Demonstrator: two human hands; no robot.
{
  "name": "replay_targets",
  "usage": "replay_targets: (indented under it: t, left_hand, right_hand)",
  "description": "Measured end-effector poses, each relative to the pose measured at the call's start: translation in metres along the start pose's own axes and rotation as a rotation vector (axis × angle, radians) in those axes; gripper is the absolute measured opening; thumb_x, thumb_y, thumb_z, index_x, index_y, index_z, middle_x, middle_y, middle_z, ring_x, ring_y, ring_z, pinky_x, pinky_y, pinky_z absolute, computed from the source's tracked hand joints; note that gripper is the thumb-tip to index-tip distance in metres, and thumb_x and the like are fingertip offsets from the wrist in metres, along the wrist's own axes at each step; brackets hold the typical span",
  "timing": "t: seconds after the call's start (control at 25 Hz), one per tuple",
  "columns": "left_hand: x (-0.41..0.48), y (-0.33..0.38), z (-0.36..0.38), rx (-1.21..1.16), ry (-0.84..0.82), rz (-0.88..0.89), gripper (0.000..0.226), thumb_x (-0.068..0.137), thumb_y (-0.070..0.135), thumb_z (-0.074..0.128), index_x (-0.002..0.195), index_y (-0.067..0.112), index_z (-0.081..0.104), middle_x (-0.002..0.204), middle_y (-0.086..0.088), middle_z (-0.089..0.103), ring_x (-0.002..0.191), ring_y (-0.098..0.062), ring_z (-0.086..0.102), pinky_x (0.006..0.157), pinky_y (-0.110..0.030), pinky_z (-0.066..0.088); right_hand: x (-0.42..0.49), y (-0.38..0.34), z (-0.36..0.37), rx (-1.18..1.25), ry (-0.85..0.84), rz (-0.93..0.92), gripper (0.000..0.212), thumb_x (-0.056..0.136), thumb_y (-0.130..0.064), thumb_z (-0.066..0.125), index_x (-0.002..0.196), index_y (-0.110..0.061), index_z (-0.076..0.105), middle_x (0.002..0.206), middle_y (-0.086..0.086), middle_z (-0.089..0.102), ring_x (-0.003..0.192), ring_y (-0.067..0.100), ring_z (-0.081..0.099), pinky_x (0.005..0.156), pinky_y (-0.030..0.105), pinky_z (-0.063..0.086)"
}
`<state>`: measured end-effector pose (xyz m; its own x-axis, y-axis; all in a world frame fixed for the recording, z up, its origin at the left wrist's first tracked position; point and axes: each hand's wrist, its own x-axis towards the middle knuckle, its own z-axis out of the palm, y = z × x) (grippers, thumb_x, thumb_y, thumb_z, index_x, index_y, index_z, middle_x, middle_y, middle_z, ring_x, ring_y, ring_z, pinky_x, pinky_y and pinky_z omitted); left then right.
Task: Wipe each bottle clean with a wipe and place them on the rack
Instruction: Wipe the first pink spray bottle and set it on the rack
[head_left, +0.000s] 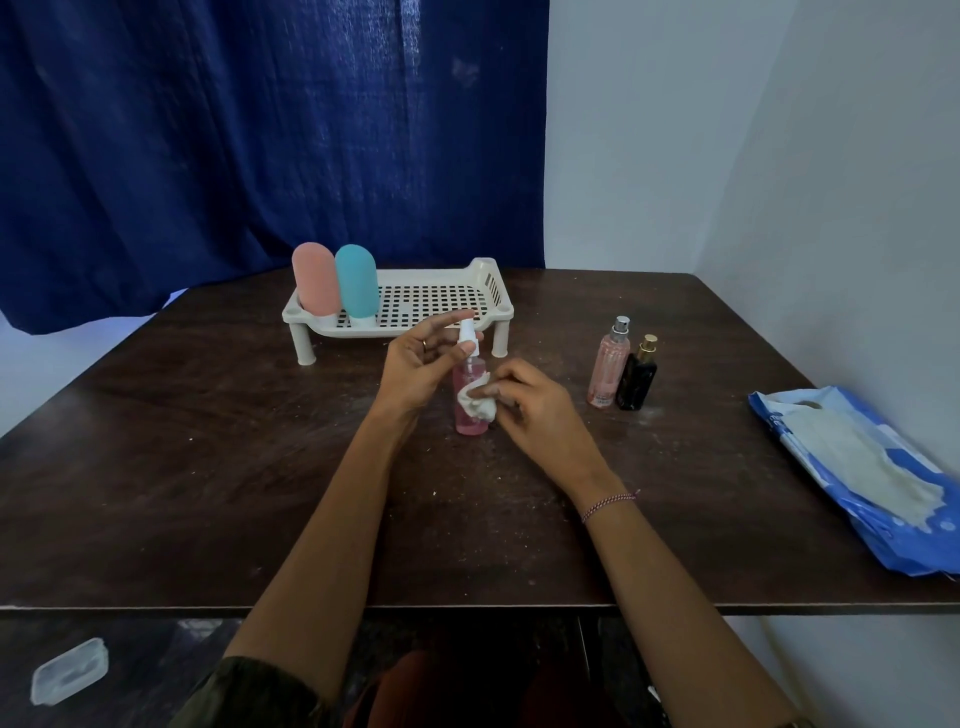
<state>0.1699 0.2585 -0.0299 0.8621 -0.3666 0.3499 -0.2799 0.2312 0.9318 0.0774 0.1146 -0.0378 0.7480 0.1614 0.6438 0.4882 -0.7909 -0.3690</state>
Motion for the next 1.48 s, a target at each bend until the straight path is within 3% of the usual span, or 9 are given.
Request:
replay_targets:
  t: [0.16, 0.48, 0.72, 0.96, 1.12, 1.32, 1.48]
  left_hand:
    - [0.001, -0.002, -0.001, 0.005, 0.033, 0.009, 0.038, 0.083, 0.001, 0.066, 0.117, 0.016, 0.061, 0.100, -0.003, 0.071, 0.095, -0.013, 0.068, 0.076, -0.021, 0.054]
    - [0.004, -0.004, -0.004, 0.037, 0.167, -0.057, 0.036, 0.082, 0.004, 0.067, 0.113, 0.023, 0.062, 0.100, -0.001, 0.068, 0.102, -0.018, 0.064, 0.084, -0.027, 0.054]
    - [0.004, -0.002, -0.002, 0.019, 0.182, -0.077, 0.036, 0.082, 0.003, 0.067, 0.114, 0.018, 0.062, 0.097, -0.001, 0.067, 0.102, -0.023, 0.063, 0.087, -0.035, 0.053]
    - [0.004, -0.002, -0.005, -0.004, 0.195, -0.119, 0.036, 0.084, 0.001, 0.065, 0.117, 0.015, 0.060, 0.112, -0.015, 0.065, 0.107, -0.030, 0.063, 0.093, -0.047, 0.051]
    - [0.003, -0.001, -0.005, -0.049, 0.190, -0.137, 0.034, 0.085, 0.001, 0.063, 0.114, 0.019, 0.061, 0.109, -0.012, 0.068, 0.102, -0.029, 0.066, 0.082, -0.040, 0.057]
    - [0.002, -0.001, -0.004, -0.056, 0.179, -0.134, 0.033, 0.087, 0.001, 0.061, 0.115, 0.018, 0.060, 0.100, -0.004, 0.070, 0.087, -0.014, 0.070, 0.070, -0.027, 0.058]
    - [0.002, -0.001, -0.004, -0.030, 0.187, -0.139, 0.037, 0.089, 0.001, 0.057, 0.124, 0.014, 0.056, 0.112, -0.010, 0.066, 0.097, -0.017, 0.067, 0.076, -0.029, 0.058]
  right_hand:
    - [0.004, -0.003, 0.005, 0.036, 0.130, 0.115, 0.018, 0.079, 0.006, 0.066, 0.095, 0.001, 0.071, 0.092, 0.008, 0.061, 0.083, 0.014, 0.060, 0.076, 0.027, 0.053]
    - [0.000, -0.002, 0.004, 0.041, -0.104, 0.041, 0.023, 0.075, 0.004, 0.071, 0.096, -0.007, 0.073, 0.097, 0.006, 0.059, 0.091, 0.012, 0.058, 0.083, 0.012, 0.044]
    - [0.002, -0.001, 0.000, 0.029, -0.041, 0.093, 0.024, 0.076, 0.007, 0.067, 0.097, -0.006, 0.072, 0.091, 0.009, 0.062, 0.082, 0.018, 0.061, 0.076, 0.025, 0.051]
    - [0.001, -0.001, 0.001, 0.071, -0.163, 0.068, 0.022, 0.077, 0.003, 0.069, 0.096, -0.008, 0.073, 0.094, 0.006, 0.062, 0.086, 0.013, 0.060, 0.079, 0.017, 0.046]
    - [0.002, 0.007, -0.002, 0.032, -0.154, 0.145, 0.024, 0.078, 0.008, 0.065, 0.095, -0.007, 0.073, 0.097, 0.008, 0.062, 0.088, 0.016, 0.060, 0.079, 0.016, 0.045]
    - [0.000, 0.001, 0.001, 0.033, -0.122, 0.108, 0.026, 0.077, 0.010, 0.063, 0.096, -0.006, 0.071, 0.096, 0.009, 0.061, 0.089, 0.015, 0.060, 0.082, 0.011, 0.042]
    - [0.001, 0.003, -0.001, 0.063, -0.167, 0.118, 0.027, 0.077, 0.011, 0.063, 0.095, -0.006, 0.072, 0.098, 0.007, 0.062, 0.092, 0.013, 0.060, 0.083, 0.010, 0.042]
